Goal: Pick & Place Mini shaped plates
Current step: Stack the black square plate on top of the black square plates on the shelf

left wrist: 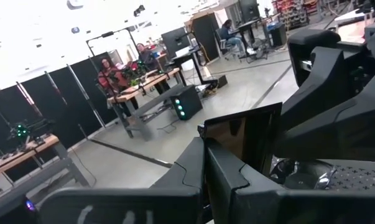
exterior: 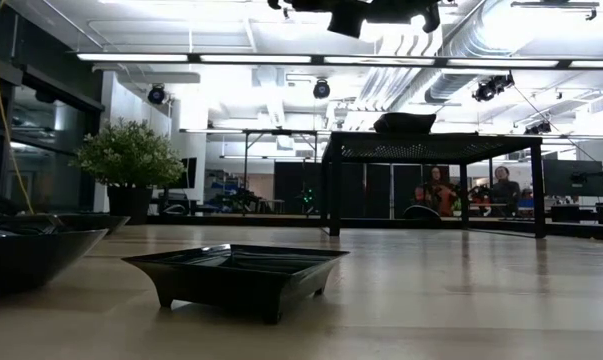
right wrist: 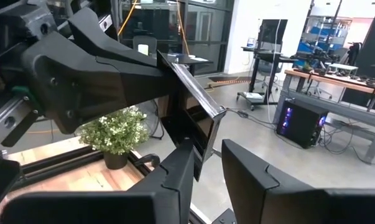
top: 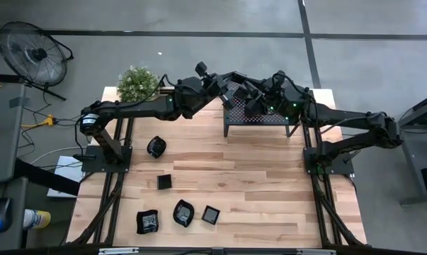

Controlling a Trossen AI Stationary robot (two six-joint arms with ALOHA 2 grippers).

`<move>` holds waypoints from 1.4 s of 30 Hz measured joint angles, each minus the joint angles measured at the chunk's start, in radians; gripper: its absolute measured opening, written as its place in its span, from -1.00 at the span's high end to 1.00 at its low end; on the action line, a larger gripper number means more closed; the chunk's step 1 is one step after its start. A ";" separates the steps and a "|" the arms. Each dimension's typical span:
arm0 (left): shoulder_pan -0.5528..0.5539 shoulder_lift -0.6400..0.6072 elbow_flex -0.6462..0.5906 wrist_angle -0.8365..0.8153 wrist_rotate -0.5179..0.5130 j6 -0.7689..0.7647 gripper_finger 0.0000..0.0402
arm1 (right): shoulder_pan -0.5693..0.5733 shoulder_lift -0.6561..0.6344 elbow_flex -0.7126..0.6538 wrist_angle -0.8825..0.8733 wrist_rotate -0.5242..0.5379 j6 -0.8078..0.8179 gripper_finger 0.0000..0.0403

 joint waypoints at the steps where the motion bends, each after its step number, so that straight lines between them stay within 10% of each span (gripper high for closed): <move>1: 0.000 0.000 0.000 -0.001 0.003 0.000 1.00 | 0.000 0.000 0.000 0.000 0.004 -0.001 0.62; 29: 0.000 0.000 0.000 -0.007 0.020 0.000 1.00 | 0.000 0.000 0.000 -0.008 0.019 0.049 0.65; 42: 0.000 -0.001 0.000 -0.015 0.022 0.000 1.00 | 0.000 0.000 0.000 -0.016 0.002 0.069 0.96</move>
